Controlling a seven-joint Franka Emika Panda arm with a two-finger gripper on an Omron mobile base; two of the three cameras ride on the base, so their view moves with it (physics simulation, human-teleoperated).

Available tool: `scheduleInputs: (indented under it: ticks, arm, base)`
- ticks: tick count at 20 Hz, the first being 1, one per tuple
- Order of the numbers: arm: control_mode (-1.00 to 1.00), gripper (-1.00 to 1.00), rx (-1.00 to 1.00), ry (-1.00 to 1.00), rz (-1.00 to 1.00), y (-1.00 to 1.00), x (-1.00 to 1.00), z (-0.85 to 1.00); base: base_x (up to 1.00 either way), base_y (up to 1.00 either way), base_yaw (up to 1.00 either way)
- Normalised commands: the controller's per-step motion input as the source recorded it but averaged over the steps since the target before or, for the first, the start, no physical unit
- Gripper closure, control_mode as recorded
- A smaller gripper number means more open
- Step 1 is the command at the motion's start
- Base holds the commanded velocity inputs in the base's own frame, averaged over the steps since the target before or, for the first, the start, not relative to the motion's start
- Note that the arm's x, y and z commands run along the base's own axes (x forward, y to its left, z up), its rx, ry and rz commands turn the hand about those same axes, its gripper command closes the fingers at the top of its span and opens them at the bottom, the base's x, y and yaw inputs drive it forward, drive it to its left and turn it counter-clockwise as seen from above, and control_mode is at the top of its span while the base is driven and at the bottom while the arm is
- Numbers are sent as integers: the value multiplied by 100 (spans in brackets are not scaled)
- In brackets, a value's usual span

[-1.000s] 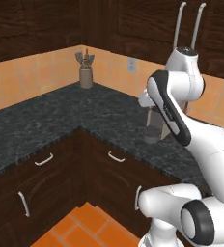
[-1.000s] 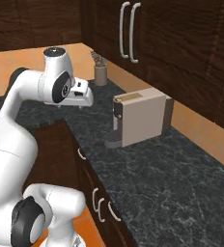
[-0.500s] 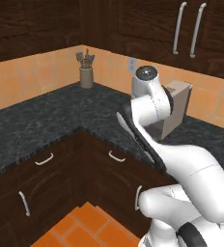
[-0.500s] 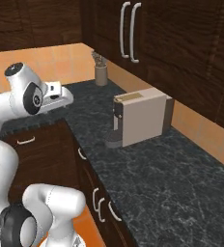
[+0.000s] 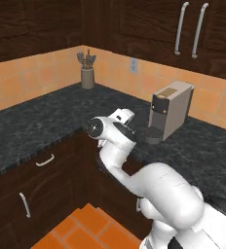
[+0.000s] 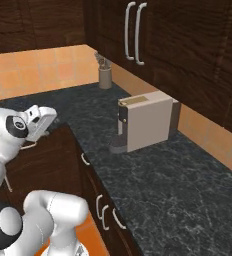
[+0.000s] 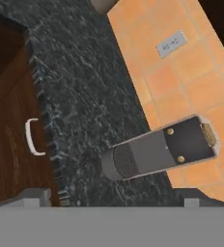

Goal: Take a straw from the drawer in front and place it inside the glass cup on the dining counter.

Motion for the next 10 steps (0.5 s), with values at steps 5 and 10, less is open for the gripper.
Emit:
scheduleInputs:
  ticks: [5, 10]
  arm:
    - [-100, -100, -44, -1, 0, 35, 37, -93]
    - [-100, -100, -32, 0, -1, 20, 6, -89]
  base:
    - [0, 0, 0]
    - [0, 0, 0]
